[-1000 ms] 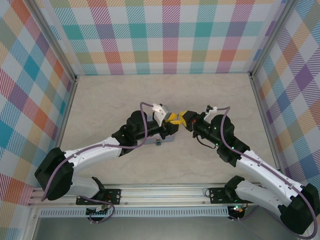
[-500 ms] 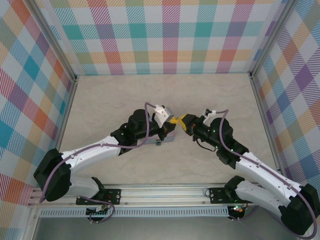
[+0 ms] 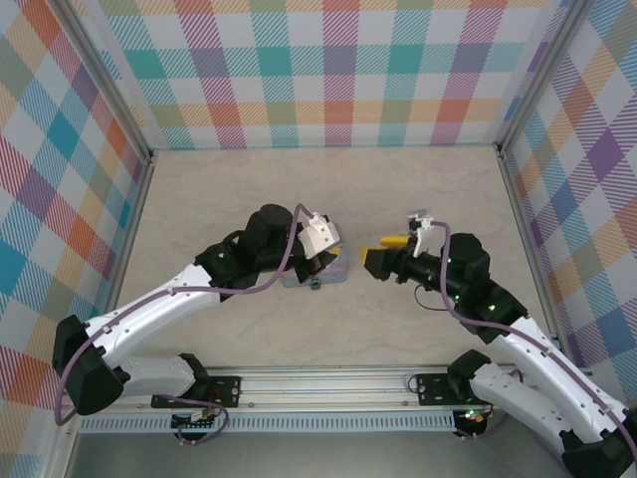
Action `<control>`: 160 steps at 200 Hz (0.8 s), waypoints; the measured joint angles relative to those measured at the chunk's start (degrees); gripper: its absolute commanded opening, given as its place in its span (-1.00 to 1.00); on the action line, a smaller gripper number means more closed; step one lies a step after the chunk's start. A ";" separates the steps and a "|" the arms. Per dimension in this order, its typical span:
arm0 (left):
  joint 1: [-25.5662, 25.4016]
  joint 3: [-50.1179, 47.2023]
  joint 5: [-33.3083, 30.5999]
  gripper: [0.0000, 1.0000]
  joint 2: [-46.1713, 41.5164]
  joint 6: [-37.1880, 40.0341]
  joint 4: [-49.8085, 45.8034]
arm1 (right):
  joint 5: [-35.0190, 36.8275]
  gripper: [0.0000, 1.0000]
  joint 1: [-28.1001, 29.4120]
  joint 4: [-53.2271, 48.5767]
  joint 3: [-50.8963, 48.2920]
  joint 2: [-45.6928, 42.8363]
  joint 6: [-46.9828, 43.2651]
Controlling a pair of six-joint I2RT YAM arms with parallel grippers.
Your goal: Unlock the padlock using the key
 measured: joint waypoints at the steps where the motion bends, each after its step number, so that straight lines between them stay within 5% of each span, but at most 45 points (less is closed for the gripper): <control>1: 0.00 0.09 0.00 -1.00 0.00 0.11 -0.22 | -0.24 0.65 0.00 -0.11 0.02 -0.04 -0.66; 37: 0.00 4.42 0.42 -1.00 0.94 4.94 -7.78 | -8.24 0.66 0.00 -6.03 0.09 -0.42 -26.18; 75: 0.00 6.19 1.29 -1.00 1.81 7.72 -11.72 | -12.74 0.57 0.00 -8.33 1.25 1.84 -42.25; 160: 0.00 8.15 1.20 -1.00 3.21 10.38 -16.87 | -17.51 0.02 0.00 0.68 3.43 12.00 -47.52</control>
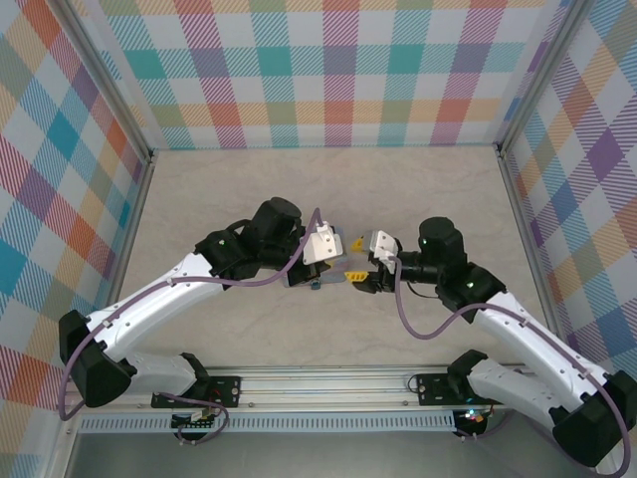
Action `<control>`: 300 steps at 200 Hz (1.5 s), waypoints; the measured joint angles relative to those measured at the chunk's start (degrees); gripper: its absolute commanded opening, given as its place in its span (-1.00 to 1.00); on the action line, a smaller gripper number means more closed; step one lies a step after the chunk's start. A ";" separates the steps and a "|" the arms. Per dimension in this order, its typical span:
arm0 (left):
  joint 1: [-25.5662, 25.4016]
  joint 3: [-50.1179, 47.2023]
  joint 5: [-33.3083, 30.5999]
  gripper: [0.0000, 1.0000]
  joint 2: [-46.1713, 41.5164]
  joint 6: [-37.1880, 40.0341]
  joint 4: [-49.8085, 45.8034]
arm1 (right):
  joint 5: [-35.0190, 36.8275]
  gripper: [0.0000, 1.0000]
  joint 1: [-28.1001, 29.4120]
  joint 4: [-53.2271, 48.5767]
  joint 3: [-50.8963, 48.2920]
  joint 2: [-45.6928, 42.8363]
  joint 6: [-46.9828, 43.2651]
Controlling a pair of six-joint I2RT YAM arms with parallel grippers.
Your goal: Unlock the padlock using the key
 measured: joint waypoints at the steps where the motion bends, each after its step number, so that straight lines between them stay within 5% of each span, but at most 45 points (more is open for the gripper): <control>1: 0.00 0.00 0.02 -1.00 0.00 0.00 0.00 | -0.04 0.01 0.00 0.15 0.00 0.07 0.00; 108: 0.00 0.00 0.00 -1.00 0.00 -0.02 0.00 | -4.59 -0.43 0.07 9.35 0.00 6.10 5.66; 172: 0.00 0.00 -0.07 -1.00 0.00 -0.02 -0.04 | -4.63 -0.97 0.26 9.66 -0.02 7.34 6.75; 195: 0.00 0.00 -0.02 -1.00 0.00 -0.02 -0.11 | -4.35 -1.00 0.28 9.20 -0.02 7.10 6.43; 258: 0.02 -0.79 -0.39 -0.06 -1.99 -1.51 1.40 | 0.74 -1.00 0.24 10.99 -5.42 1.05 10.80; 300: 3.69 -12.90 0.57 0.34 -14.29 -12.26 15.74 | 4.24 -1.00 -0.22 21.09 -10.43 -0.70 24.96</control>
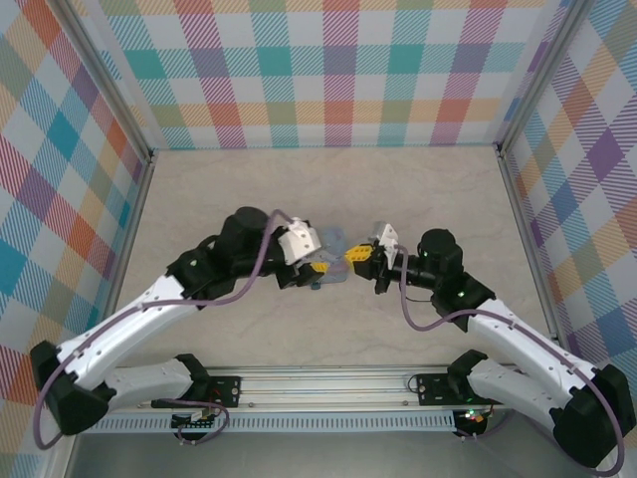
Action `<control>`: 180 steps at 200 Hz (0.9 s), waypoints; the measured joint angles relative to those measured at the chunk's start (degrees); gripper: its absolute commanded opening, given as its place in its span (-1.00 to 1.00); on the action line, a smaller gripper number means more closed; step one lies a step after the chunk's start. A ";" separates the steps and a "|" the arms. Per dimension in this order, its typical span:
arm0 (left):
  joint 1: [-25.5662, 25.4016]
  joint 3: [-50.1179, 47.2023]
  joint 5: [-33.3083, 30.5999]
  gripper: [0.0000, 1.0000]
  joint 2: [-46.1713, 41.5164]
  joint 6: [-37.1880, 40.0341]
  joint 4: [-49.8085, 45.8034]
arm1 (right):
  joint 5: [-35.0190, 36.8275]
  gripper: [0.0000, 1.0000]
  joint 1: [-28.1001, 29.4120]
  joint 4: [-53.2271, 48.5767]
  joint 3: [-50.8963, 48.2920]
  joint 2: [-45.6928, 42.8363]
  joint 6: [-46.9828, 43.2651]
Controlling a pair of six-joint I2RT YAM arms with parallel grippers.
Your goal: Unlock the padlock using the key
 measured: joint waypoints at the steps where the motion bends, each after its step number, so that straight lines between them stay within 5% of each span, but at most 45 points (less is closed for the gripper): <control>1: 0.09 -0.33 0.00 0.34 -0.24 -0.26 0.37 | 0.07 -1.00 0.00 0.22 -0.04 0.00 0.22; 39: 2.01 -11.72 -3.28 0.56 -8.50 -18.95 19.37 | 4.68 -1.00 0.00 11.21 -1.64 1.14 17.05; 97: 2.05 -11.98 -5.95 0.62 -2.95 -45.86 39.67 | 6.93 -1.00 0.00 23.93 -0.87 6.97 39.36; 180: 2.05 -8.63 -4.22 0.31 4.74 -64.74 42.99 | 7.93 -0.99 0.02 35.87 2.05 12.90 53.77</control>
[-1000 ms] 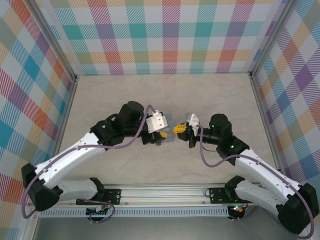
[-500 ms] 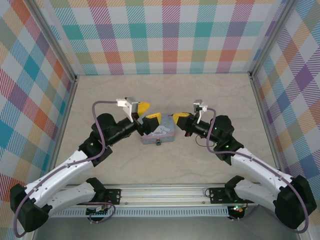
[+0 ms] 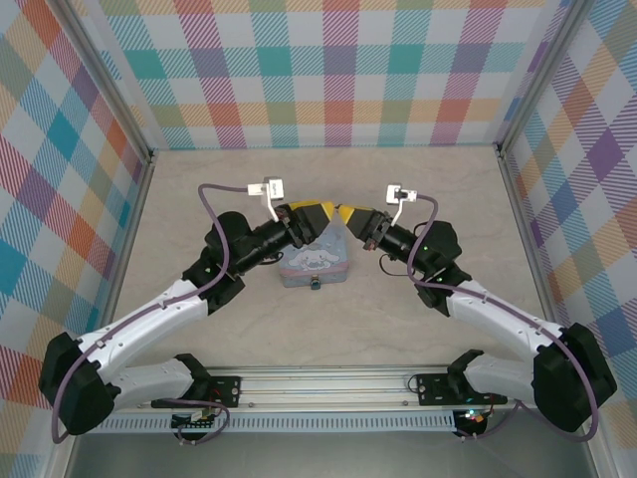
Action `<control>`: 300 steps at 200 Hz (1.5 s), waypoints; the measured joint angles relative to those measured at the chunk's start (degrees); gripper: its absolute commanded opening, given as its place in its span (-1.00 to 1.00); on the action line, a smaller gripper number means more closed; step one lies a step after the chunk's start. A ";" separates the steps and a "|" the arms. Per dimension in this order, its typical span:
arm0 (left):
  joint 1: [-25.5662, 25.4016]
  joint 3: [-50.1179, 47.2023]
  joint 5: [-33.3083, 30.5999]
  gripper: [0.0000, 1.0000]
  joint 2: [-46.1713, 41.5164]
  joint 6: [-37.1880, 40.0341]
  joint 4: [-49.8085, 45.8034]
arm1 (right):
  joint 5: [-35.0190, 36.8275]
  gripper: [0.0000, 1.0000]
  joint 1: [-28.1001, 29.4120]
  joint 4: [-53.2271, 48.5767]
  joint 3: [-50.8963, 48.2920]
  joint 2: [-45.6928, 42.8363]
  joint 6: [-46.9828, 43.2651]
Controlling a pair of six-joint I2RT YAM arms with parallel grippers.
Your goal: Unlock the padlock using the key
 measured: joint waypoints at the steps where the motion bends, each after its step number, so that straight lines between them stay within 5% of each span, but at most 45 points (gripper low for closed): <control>1: 0.00 0.00 0.00 0.30 0.02 0.02 0.00 | 0.00 -0.99 0.00 0.04 0.02 0.02 0.04; 105: 0.00 0.20 2.71 -0.25 2.80 -3.67 2.03 | -0.24 -0.98 0.04 1.64 0.90 2.49 2.99; 193: 0.00 0.22 2.36 -0.33 2.80 -3.19 2.01 | -1.20 -0.98 0.22 1.68 0.96 2.47 4.50; 260: 0.00 0.22 1.66 -0.79 2.73 -2.47 1.77 | -1.27 -0.96 0.85 1.66 0.20 1.31 5.18; 284: 0.00 0.22 1.55 -1.00 2.62 -2.05 1.44 | -1.11 -0.88 0.87 1.60 -0.24 0.87 5.35; 300: 0.00 0.22 1.77 -1.00 2.32 -1.27 0.68 | -1.11 -0.62 0.90 0.90 -0.61 0.22 5.18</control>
